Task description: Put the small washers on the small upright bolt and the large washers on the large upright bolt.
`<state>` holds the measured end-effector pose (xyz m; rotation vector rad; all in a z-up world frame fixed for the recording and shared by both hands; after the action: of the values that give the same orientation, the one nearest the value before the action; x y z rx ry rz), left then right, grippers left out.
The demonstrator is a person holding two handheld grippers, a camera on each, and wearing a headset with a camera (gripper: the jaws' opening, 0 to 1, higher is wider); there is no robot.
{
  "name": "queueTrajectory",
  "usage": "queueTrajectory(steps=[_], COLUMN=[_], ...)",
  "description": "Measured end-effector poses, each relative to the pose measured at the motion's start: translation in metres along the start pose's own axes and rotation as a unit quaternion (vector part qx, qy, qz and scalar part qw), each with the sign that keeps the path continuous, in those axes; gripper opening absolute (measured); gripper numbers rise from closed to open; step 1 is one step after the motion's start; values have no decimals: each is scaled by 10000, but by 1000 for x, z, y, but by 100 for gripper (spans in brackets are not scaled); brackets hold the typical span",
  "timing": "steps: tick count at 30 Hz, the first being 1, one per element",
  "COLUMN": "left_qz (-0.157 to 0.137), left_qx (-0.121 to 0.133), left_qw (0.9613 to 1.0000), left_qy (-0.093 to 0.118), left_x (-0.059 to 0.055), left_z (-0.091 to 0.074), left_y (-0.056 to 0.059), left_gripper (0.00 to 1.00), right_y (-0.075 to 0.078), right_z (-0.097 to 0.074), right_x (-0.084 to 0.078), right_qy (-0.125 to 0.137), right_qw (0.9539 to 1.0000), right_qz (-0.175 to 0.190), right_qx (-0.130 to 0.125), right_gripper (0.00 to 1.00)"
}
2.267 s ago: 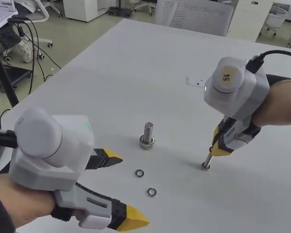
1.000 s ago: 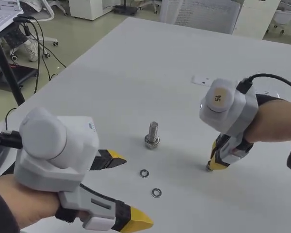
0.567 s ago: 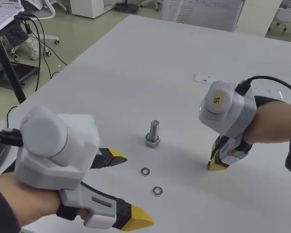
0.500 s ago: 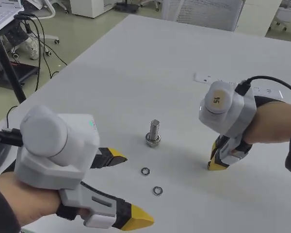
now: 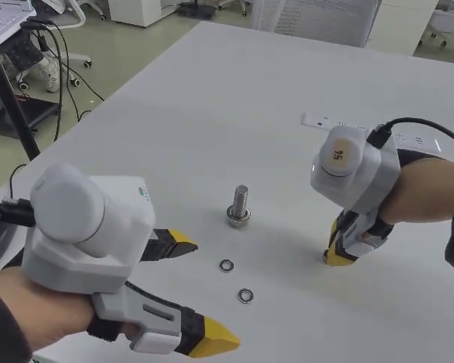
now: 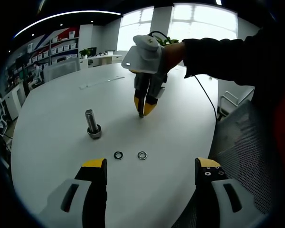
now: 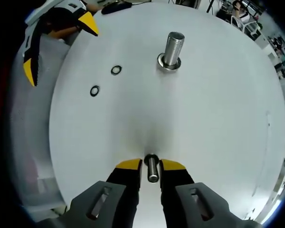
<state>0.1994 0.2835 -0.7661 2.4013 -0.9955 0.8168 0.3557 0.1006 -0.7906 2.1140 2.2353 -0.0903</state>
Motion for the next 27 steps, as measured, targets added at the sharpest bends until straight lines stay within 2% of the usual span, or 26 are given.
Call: queueTrajectory(steps=[13, 27], left_qz=[19, 33], left_qx=[-3, -6], left_qw=[10000, 10000], left_qy=[-11, -12], left_x=[1, 3], left_z=[0, 1], left_y=[-1, -1], left_gripper=[75, 75], right_y=[4, 3], right_z=[-6, -11], right_x=[-5, -18], right_qy=[73, 110], right_qw=[9999, 9996], right_qz=[82, 233], right_qx=[-71, -119], right_gripper=[23, 26])
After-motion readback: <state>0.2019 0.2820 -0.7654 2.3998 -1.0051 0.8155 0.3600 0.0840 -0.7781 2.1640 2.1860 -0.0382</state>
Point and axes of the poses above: the centre of the closed fingertips' face, and the gripper's own axes: z roughly forward along the fingers, y roughly to its right, x roughly out of its top, the point moved 8 cm from there along -z, roughly backward along the fingers, and after that the axes turned 13 degrees about -y, right-handed, at the moved point
